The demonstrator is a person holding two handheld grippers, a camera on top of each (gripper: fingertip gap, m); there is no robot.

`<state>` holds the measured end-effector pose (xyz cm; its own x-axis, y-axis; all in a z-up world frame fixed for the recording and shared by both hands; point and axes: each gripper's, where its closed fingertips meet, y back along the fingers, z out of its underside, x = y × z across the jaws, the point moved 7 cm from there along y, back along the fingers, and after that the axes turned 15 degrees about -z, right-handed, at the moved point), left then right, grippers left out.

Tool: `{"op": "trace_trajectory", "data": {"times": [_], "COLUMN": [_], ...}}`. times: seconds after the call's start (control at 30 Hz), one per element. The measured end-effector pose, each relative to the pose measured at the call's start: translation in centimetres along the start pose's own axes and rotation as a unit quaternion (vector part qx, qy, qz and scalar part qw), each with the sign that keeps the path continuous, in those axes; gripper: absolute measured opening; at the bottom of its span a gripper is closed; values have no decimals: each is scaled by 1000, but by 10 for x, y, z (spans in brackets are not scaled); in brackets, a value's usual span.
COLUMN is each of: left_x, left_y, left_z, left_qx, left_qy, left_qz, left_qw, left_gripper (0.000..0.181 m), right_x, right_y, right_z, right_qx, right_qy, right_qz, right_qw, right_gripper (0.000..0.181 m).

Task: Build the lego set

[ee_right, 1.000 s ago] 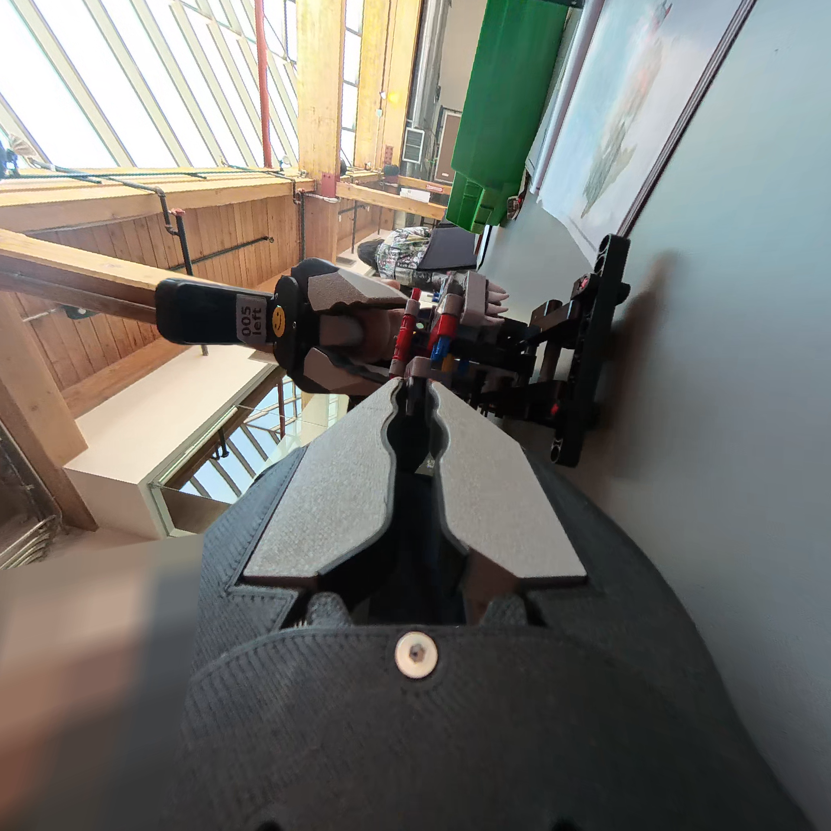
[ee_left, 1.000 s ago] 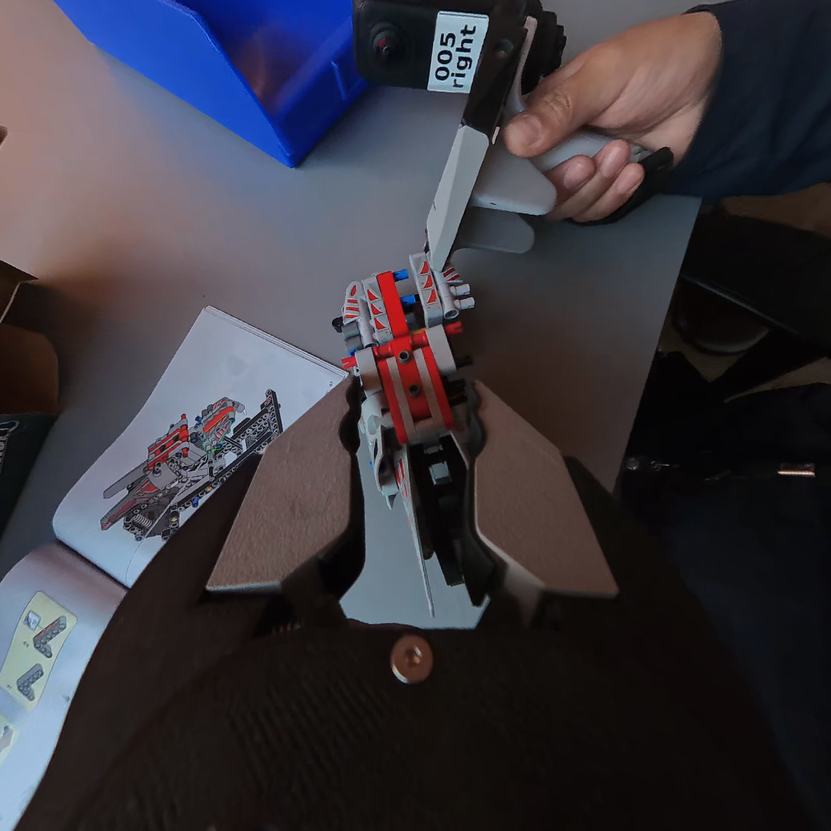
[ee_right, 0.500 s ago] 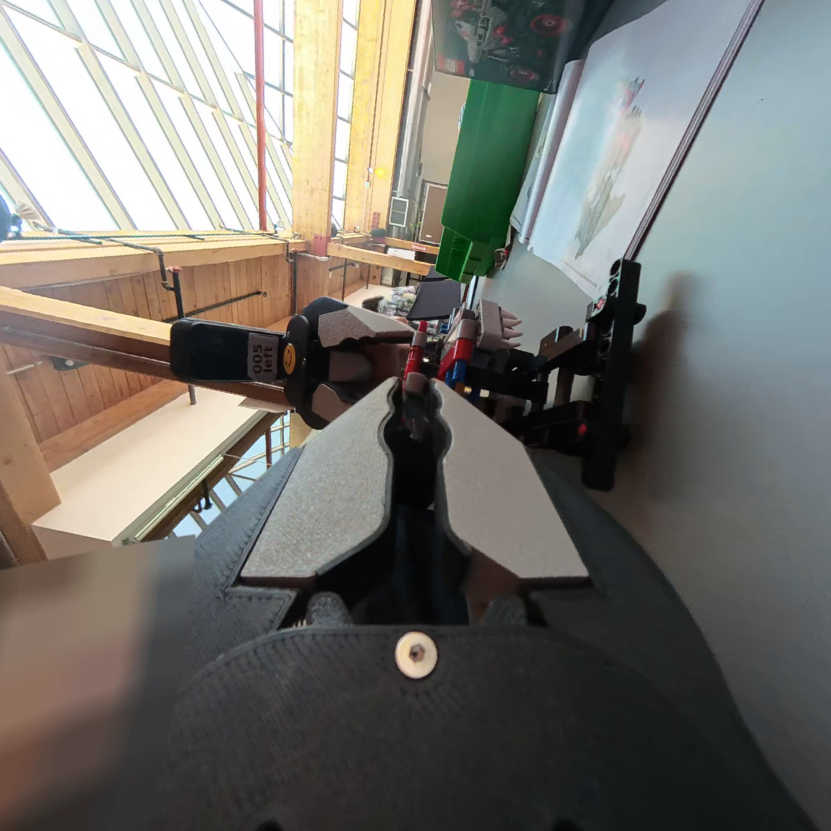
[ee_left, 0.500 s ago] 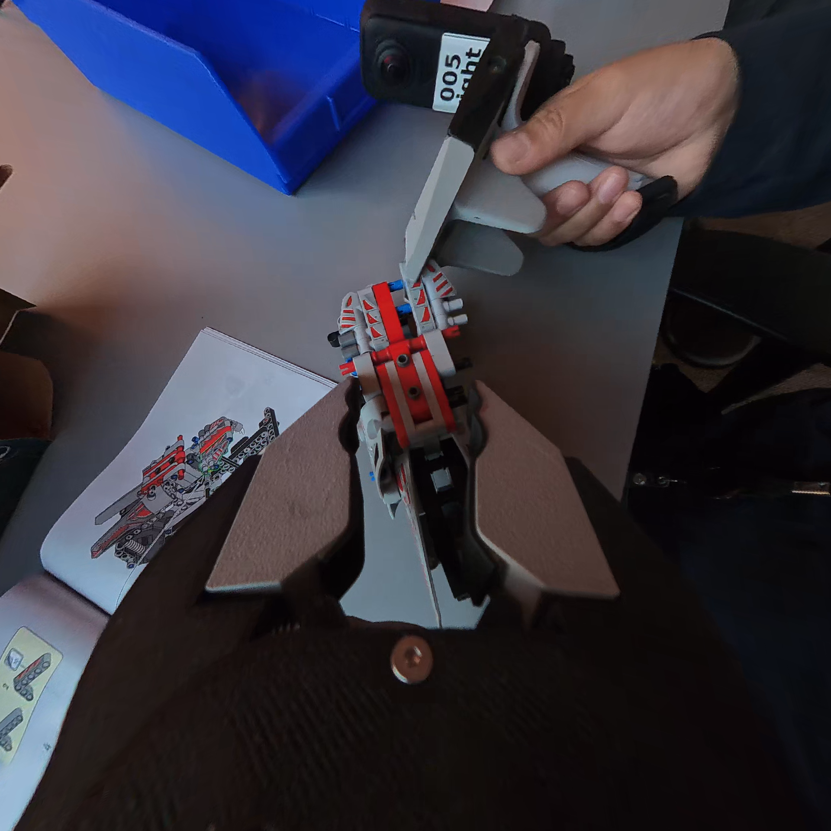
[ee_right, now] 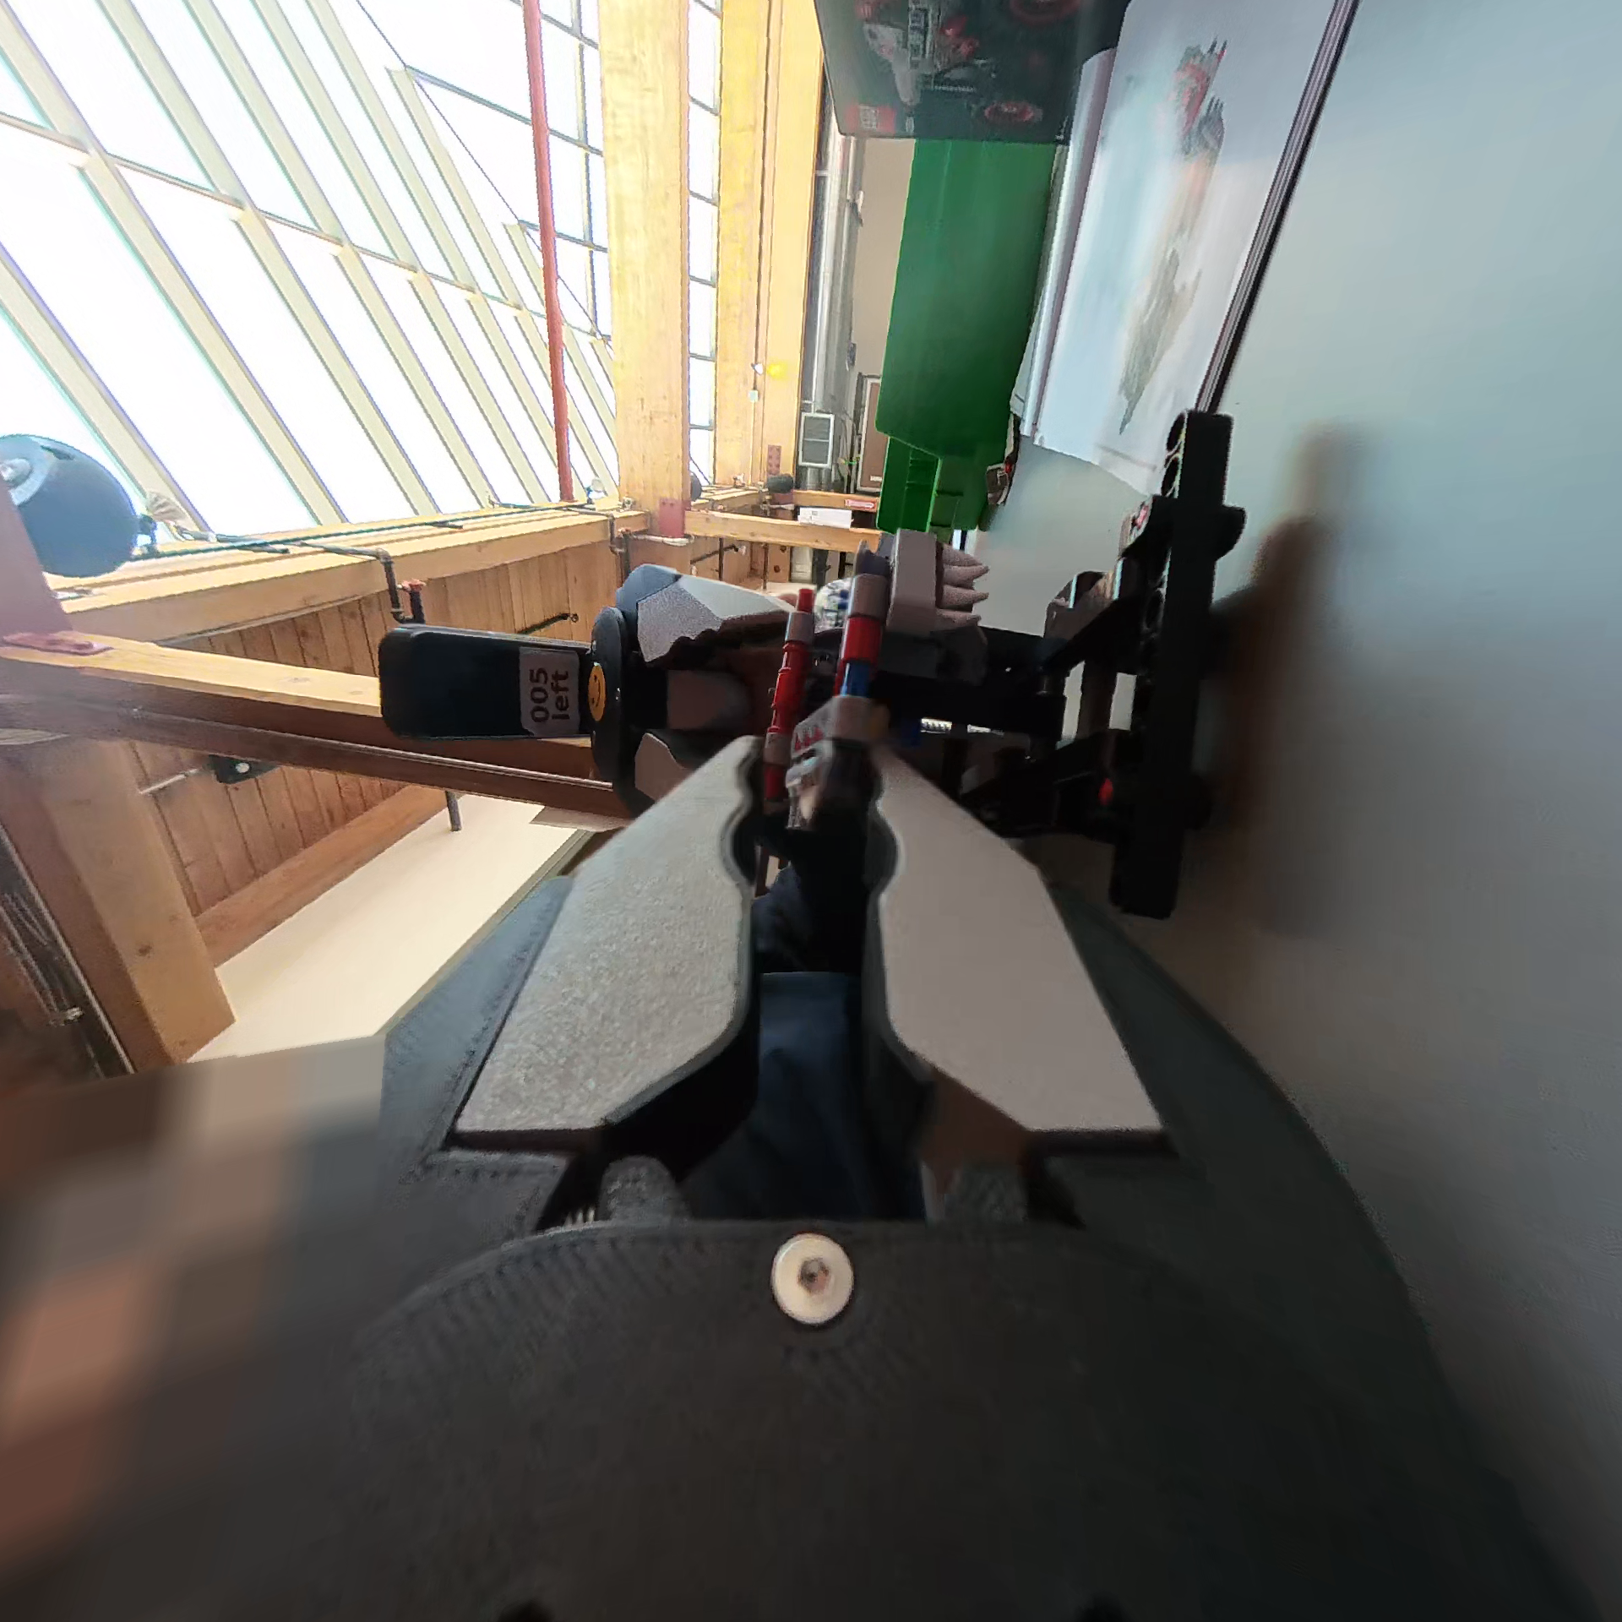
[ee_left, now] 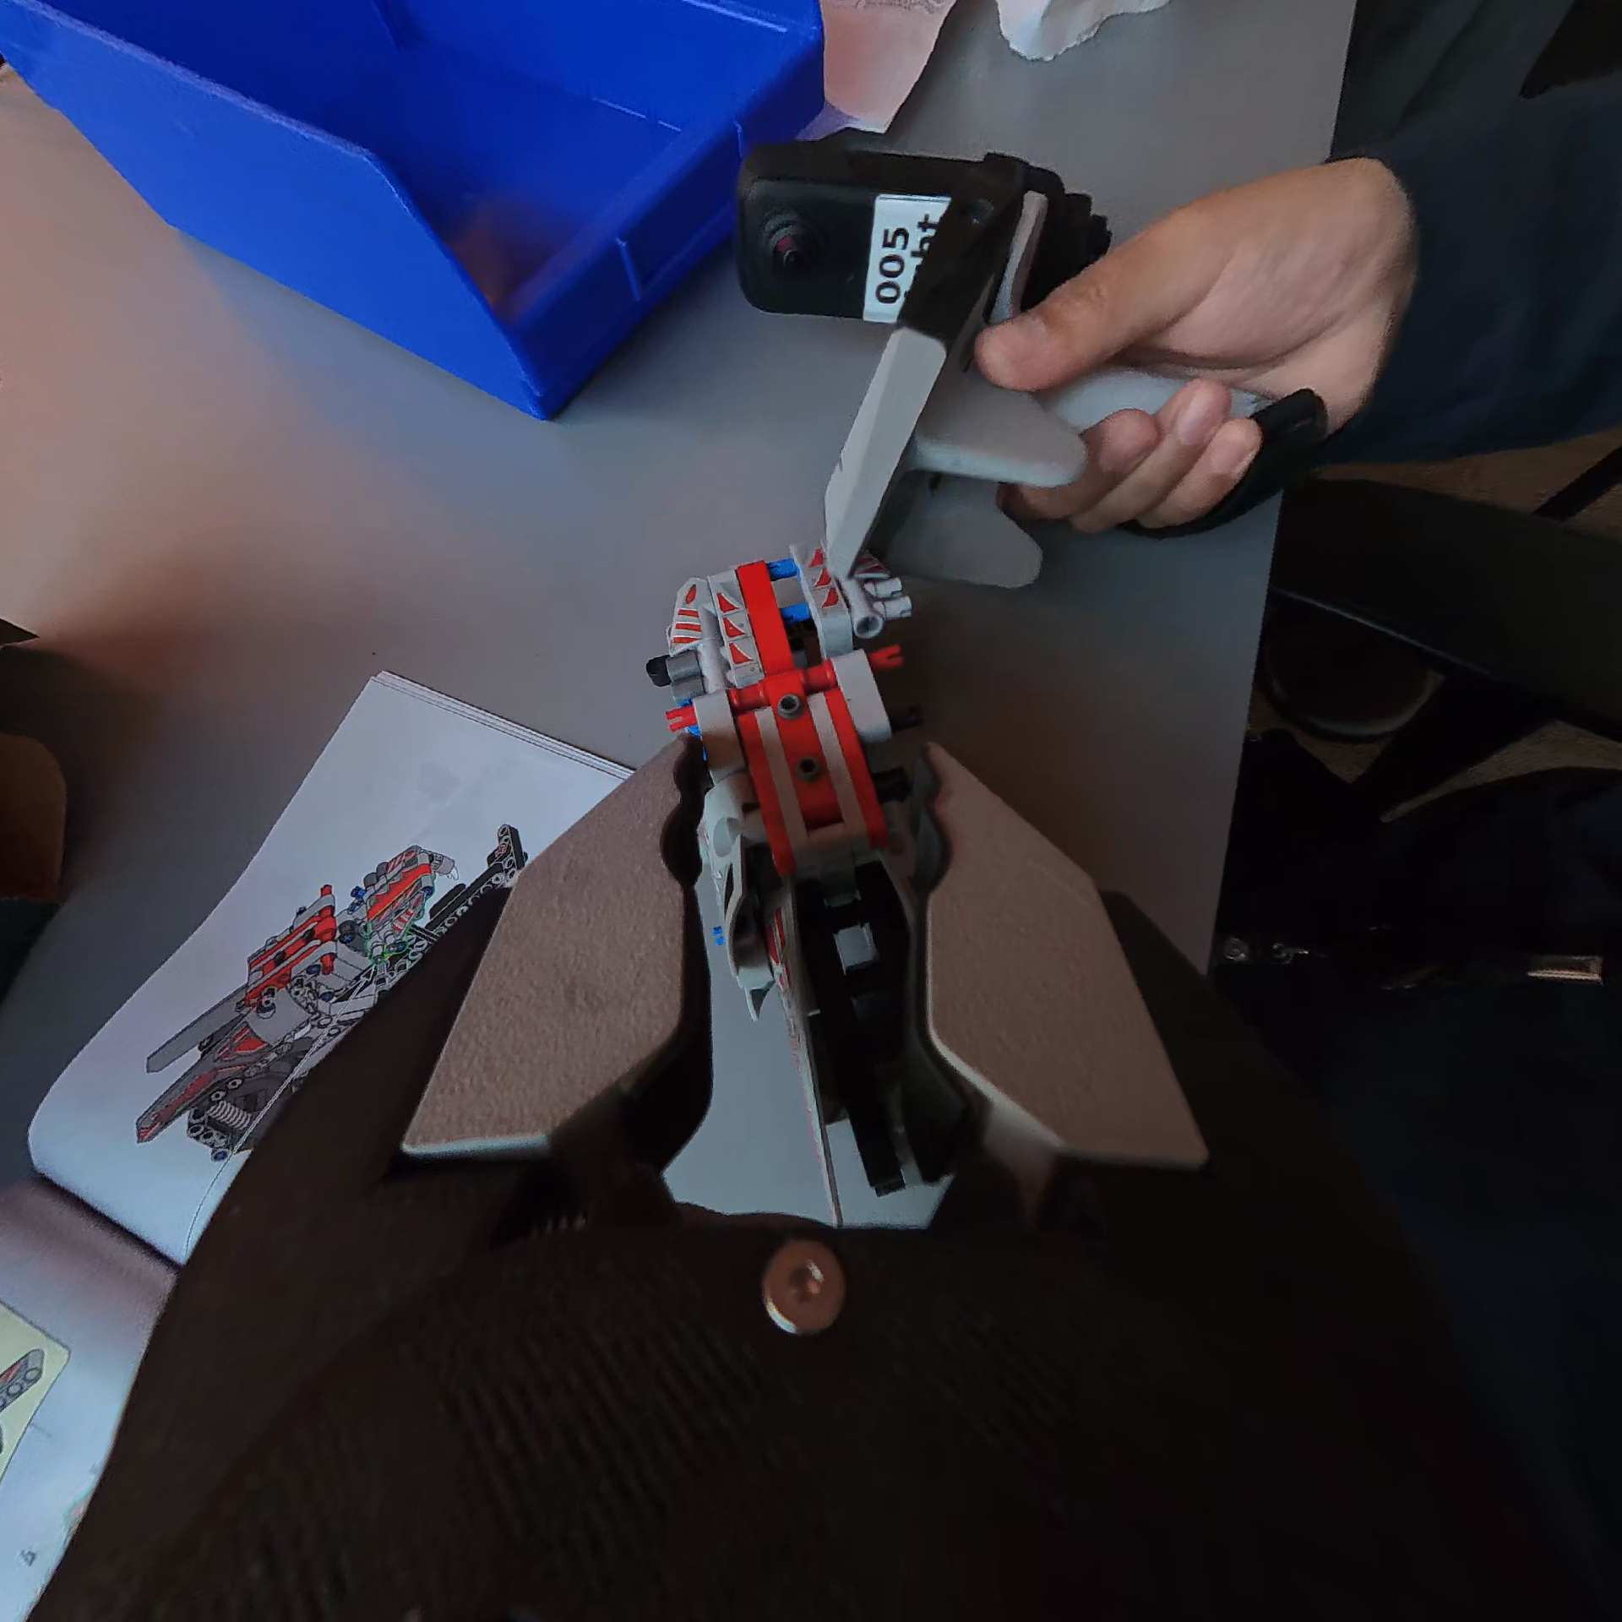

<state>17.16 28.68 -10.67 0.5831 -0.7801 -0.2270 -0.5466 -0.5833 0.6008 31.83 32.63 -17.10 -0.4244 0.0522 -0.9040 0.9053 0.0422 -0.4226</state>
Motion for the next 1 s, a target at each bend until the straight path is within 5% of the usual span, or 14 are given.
{"op": "trace_trajectory", "data": {"times": [0.03,1.0], "left_x": [0,1], "left_y": [0,-8], "left_z": [0,-3], "left_qx": [1,33], "left_qy": [0,-7], "left_qz": [0,-7], "left_qw": [1000,999], "left_gripper": [45,45], "right_x": [0,-6], "right_y": [-1,7], "right_z": [0,3], "right_qx": [1,0], "right_qy": [8,-14], "right_qz": [1,12], "right_qw": [1000,1000], "right_gripper": [5,4]}}
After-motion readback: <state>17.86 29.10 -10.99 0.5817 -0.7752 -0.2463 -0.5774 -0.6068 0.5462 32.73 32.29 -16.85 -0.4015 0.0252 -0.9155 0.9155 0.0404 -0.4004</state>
